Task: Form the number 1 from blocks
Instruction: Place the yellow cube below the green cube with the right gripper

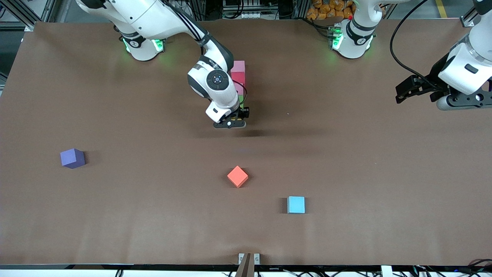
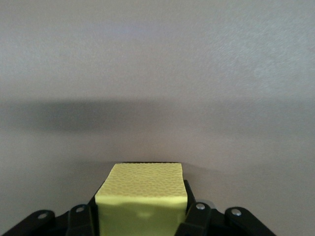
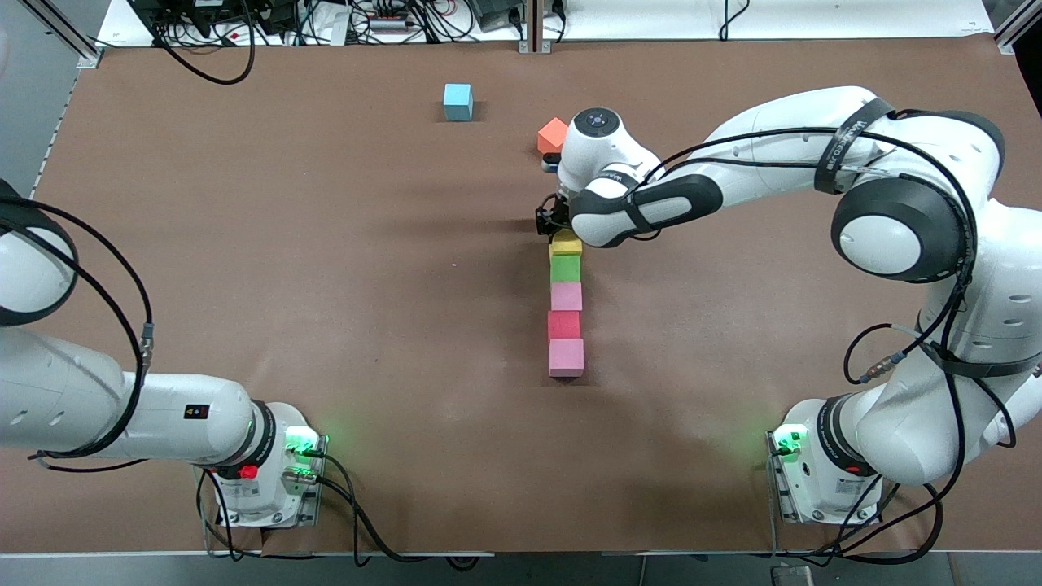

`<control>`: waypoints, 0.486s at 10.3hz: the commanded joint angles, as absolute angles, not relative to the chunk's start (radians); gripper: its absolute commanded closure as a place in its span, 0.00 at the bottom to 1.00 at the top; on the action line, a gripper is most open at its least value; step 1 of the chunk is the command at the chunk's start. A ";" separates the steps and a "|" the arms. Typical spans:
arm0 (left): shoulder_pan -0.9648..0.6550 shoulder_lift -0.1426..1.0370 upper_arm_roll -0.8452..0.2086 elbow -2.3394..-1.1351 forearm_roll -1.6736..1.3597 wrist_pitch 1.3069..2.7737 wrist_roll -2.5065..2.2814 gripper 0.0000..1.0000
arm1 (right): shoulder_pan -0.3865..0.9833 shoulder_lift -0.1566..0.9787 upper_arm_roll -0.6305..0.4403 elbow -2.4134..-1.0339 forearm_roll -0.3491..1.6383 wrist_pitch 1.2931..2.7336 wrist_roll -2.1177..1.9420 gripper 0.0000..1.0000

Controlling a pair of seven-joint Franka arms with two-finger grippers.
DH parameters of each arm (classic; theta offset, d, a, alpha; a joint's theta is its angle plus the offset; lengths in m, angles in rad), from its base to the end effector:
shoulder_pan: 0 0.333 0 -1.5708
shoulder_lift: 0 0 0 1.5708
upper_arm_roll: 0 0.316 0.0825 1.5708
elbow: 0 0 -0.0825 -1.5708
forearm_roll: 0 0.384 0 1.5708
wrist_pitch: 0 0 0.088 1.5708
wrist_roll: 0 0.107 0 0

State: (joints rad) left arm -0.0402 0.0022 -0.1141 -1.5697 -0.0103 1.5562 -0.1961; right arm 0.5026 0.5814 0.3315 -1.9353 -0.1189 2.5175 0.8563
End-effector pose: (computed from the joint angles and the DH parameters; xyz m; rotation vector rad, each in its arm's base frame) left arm 0.5469 -0.0861 0.6225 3.1331 0.0654 -0.0271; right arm 0.4258 0.4592 0.1999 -3.0407 -0.0294 0.0850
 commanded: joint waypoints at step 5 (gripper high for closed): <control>-0.046 0.006 -0.120 -1.562 0.015 1.540 -0.215 0.00 | 0.485 0.559 0.341 -1.930 -0.156 2.514 0.874 0.00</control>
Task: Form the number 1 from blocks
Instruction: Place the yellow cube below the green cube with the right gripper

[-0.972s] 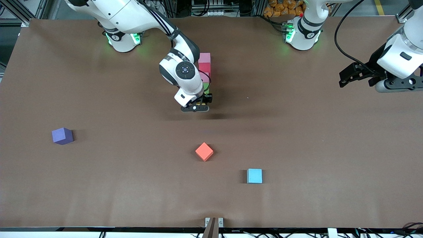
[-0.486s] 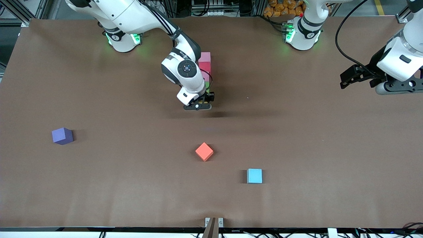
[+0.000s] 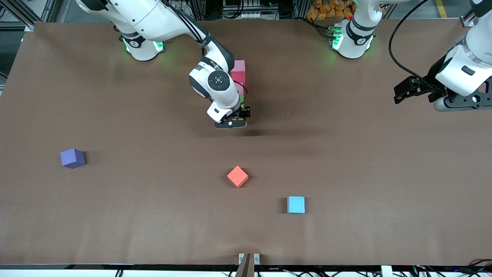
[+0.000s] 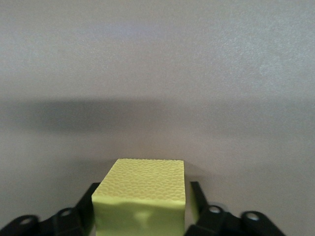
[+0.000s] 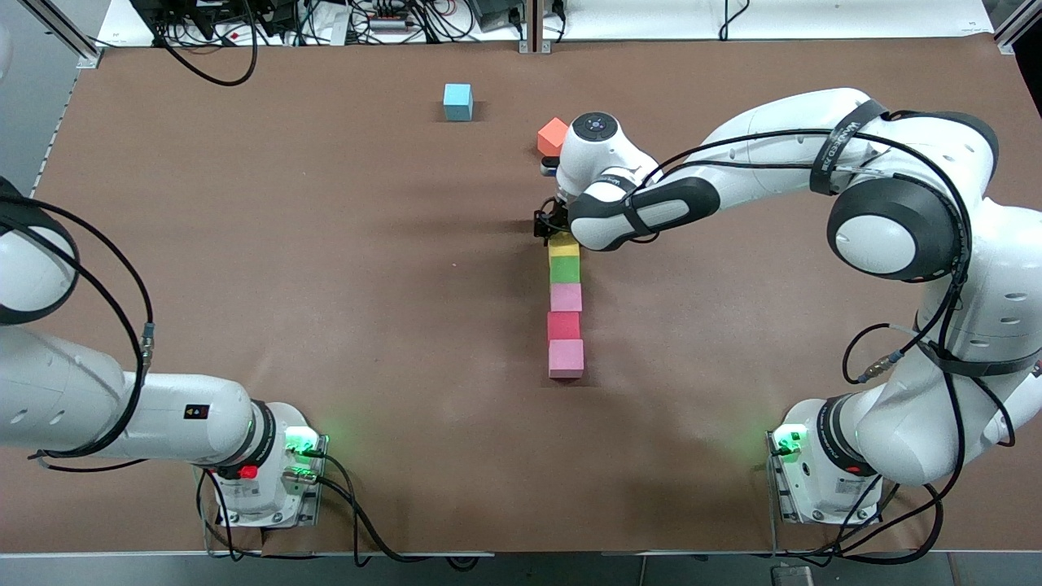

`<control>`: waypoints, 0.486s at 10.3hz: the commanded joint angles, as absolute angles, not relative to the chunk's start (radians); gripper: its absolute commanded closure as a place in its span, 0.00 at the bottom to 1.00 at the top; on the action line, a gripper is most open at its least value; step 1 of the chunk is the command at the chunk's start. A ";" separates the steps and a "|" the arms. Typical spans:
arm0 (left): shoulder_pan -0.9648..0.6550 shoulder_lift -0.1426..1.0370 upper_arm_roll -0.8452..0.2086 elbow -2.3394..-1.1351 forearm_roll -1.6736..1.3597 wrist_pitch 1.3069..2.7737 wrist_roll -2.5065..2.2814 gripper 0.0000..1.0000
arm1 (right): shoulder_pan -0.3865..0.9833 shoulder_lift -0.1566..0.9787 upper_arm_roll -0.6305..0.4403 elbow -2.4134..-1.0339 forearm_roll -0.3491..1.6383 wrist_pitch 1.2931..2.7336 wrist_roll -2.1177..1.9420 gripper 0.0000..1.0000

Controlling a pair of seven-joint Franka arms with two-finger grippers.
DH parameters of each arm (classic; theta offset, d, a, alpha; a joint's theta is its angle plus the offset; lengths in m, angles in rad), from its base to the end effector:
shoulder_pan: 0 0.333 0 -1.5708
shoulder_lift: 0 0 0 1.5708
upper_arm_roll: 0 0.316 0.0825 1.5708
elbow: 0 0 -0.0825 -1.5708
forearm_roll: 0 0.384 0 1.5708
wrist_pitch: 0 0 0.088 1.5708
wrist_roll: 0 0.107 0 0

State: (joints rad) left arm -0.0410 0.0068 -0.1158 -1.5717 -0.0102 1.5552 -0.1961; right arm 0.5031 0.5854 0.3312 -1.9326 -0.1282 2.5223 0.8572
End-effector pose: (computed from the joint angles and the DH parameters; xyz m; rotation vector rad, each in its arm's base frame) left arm 0.5478 -0.0875 0.6190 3.1340 0.0615 -0.0389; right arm 0.4264 0.4600 0.1989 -3.0407 -0.0385 0.0758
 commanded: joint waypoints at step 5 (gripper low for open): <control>-0.049 0.014 -0.121 -1.562 0.015 1.555 -0.215 0.00 | 0.355 0.330 0.345 -1.855 -0.141 2.251 0.867 0.00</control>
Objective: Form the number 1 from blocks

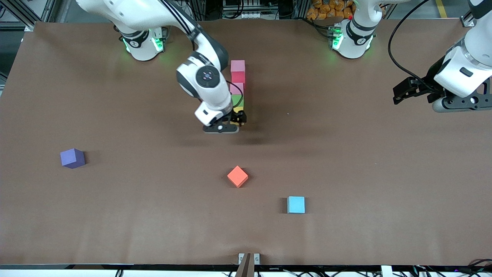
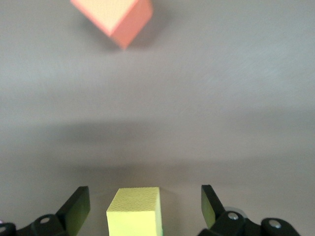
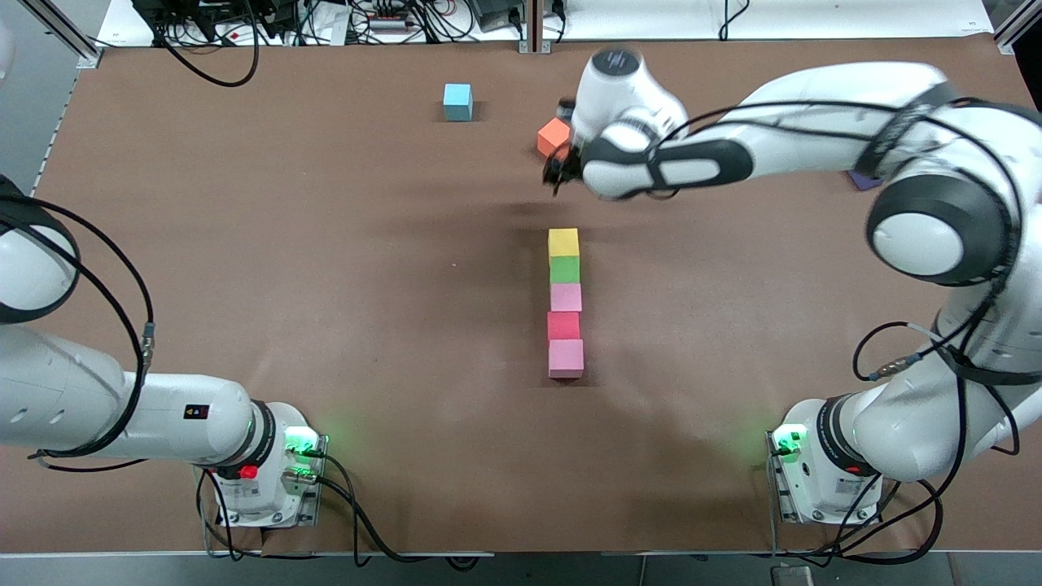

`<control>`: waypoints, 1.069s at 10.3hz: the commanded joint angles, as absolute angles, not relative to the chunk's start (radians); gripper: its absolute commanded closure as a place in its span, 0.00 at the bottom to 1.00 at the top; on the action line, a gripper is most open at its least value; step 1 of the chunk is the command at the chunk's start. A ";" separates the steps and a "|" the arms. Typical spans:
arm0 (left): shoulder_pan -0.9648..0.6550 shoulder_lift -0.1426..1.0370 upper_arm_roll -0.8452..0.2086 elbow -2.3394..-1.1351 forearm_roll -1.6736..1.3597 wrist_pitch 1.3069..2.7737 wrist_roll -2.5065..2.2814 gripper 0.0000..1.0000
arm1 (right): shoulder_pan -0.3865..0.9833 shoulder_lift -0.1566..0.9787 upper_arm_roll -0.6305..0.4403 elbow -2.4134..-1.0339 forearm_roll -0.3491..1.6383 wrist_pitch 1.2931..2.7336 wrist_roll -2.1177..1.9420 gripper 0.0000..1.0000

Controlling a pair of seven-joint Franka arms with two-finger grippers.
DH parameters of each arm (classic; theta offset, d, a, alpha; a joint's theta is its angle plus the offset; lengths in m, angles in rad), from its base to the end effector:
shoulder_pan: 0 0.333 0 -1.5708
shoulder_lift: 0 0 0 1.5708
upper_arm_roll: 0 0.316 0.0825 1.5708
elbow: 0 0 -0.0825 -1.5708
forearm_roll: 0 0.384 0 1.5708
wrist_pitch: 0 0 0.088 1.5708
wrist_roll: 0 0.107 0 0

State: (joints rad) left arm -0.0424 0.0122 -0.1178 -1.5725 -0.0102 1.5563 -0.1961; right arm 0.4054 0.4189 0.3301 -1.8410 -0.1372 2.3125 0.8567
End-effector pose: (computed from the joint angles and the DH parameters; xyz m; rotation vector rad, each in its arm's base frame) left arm 0.5491 -0.0894 0.6157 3.1343 0.0562 -0.0469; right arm 0.4915 0.4204 0.3184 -3.0647 0.0981 -0.0554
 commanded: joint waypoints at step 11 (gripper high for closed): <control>-0.049 0.012 -0.133 -1.557 0.015 1.555 -0.215 0.00 | 0.032 0.049 0.076 -1.667 0.044 1.713 0.272 0.00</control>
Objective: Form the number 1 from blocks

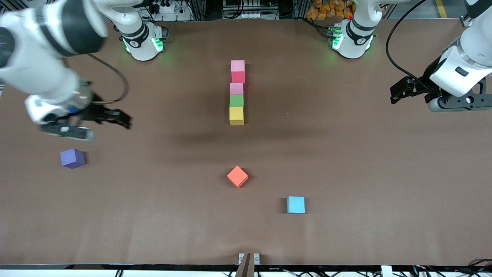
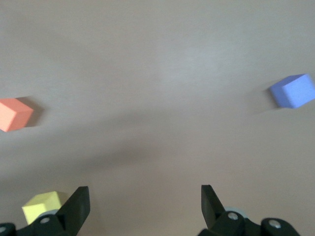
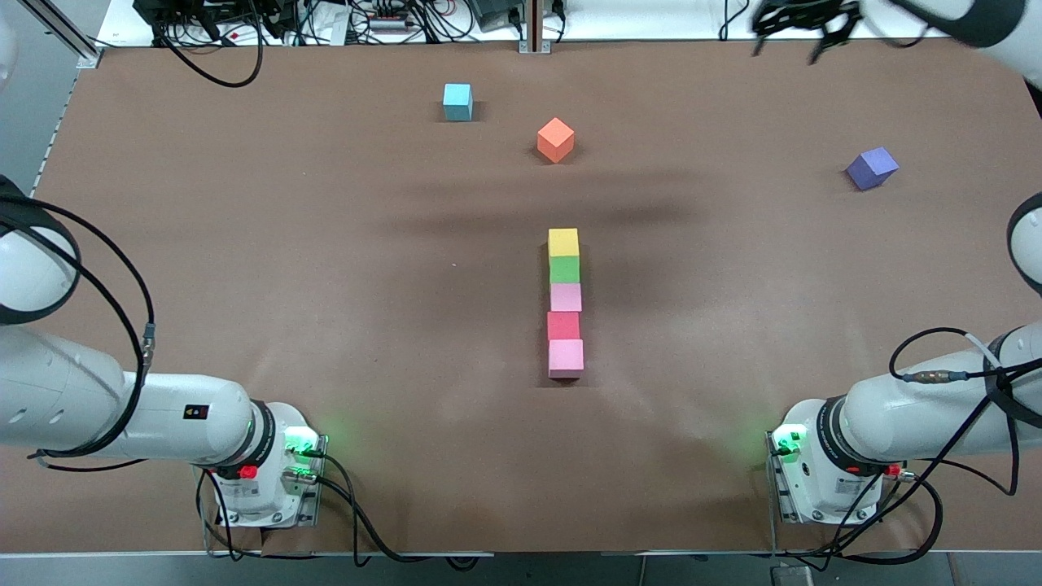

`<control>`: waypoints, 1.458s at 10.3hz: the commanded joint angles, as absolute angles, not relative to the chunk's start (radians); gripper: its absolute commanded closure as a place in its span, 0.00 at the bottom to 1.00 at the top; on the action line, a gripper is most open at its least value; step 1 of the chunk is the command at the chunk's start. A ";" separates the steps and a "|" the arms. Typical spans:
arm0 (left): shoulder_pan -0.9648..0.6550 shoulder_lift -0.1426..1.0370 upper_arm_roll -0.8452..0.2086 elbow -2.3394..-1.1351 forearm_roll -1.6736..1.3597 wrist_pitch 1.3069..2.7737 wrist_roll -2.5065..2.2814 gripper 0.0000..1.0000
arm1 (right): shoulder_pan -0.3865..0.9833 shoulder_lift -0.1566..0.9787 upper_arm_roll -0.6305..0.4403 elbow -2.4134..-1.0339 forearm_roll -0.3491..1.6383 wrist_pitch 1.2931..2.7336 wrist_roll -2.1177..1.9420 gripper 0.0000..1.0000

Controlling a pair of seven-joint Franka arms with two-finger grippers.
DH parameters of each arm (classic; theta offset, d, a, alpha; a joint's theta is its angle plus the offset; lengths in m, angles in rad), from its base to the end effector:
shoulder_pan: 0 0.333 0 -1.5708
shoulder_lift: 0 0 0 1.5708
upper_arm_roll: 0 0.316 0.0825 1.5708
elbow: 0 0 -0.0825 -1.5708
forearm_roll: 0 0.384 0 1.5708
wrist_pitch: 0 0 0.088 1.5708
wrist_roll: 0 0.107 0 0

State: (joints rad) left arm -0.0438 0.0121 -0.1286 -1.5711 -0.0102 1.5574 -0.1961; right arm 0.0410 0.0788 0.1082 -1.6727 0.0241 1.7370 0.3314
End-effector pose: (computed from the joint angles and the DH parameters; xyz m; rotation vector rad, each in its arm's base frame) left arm 0.5481 -0.0961 0.6165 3.1342 0.0371 -0.0430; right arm 0.5795 0.0873 0.5457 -3.0999 0.2901 0.0332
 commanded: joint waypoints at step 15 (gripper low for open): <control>-0.043 0.021 -0.133 -1.523 0.012 1.555 -0.058 0.00 | -0.046 0.034 -0.015 -1.592 0.031 1.672 0.008 0.00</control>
